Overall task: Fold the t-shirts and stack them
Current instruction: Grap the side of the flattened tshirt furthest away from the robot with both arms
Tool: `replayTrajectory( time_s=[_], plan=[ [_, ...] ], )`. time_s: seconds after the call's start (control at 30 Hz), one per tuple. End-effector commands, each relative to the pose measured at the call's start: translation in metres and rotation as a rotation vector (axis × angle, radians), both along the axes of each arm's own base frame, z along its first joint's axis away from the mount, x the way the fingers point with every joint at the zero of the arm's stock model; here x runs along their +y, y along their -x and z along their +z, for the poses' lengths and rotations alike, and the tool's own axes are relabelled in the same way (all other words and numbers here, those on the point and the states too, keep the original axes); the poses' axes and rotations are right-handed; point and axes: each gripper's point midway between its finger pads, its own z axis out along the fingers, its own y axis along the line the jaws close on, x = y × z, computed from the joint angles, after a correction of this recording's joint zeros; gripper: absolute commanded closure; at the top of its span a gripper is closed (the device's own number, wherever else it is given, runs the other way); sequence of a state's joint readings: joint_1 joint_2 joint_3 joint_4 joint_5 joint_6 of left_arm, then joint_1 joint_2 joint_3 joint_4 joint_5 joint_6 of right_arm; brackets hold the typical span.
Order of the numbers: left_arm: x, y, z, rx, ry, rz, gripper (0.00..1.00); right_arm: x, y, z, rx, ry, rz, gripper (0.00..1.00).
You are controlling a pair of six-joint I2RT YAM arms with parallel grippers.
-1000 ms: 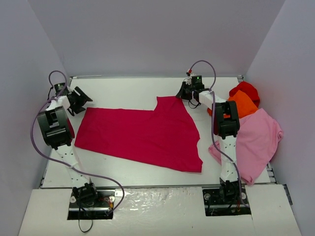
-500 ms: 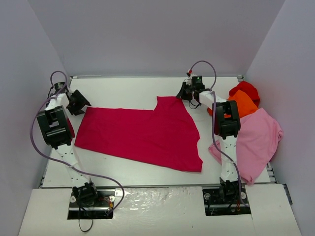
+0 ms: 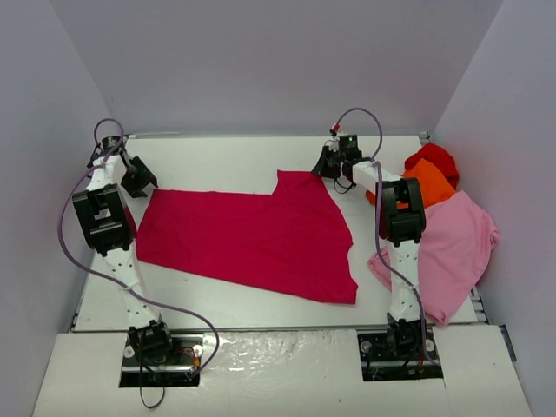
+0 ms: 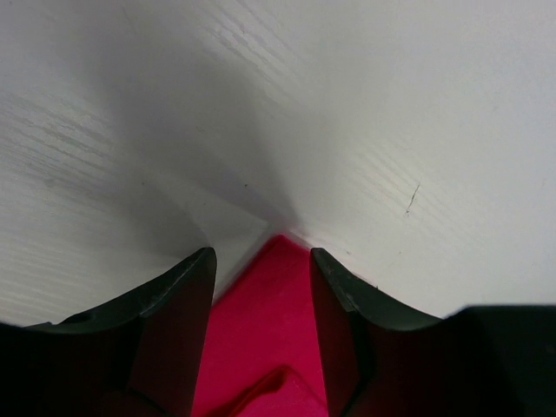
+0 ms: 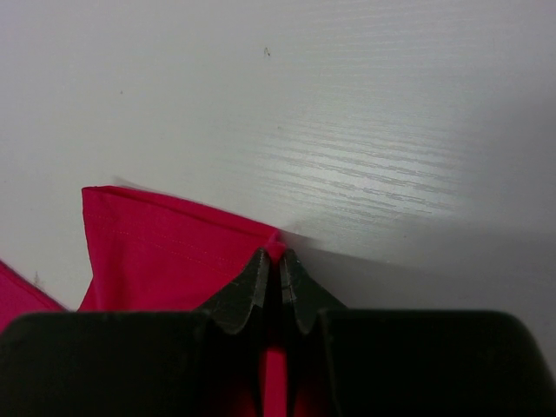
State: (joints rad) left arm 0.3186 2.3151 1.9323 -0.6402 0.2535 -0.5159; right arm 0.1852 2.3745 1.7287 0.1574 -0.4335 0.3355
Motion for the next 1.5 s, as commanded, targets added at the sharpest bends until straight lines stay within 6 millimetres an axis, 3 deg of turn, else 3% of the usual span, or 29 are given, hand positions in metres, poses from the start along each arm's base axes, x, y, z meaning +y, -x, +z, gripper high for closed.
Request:
replayTrajectory(
  time_s=[0.0,0.1,0.27,0.4,0.73,1.1,1.33,1.47],
  plan=[
    [0.004,0.027,-0.038,0.148,-0.026,-0.002,0.55,-0.011,0.049,-0.051,0.216,0.093,0.003,1.0],
    [0.0,0.028,-0.042,0.145,-0.018,-0.009,0.55,-0.011,0.048,-0.051,0.216,0.091,0.004,1.0],
    [-0.019,0.026,-0.051,0.118,0.045,-0.03,0.64,-0.011,0.051,-0.056,0.227,0.09,0.003,1.0],
    [-0.036,0.012,-0.045,0.063,0.064,-0.052,0.63,-0.011,0.055,-0.058,0.231,0.094,0.006,1.0],
    [-0.055,0.006,-0.049,0.089,0.085,-0.099,0.61,-0.012,0.055,-0.057,0.228,0.094,0.007,1.0],
    [-0.035,0.044,-0.038,0.22,-0.05,-0.103,0.64,-0.01,0.058,-0.058,0.239,0.081,0.015,1.0],
    [-0.027,0.063,-0.025,0.269,-0.101,-0.079,0.52,-0.008,0.062,-0.057,0.244,0.076,0.02,1.0],
    [-0.023,0.064,-0.029,0.278,-0.117,-0.074,0.51,-0.008,0.062,-0.056,0.244,0.076,0.021,1.0]
  ],
)
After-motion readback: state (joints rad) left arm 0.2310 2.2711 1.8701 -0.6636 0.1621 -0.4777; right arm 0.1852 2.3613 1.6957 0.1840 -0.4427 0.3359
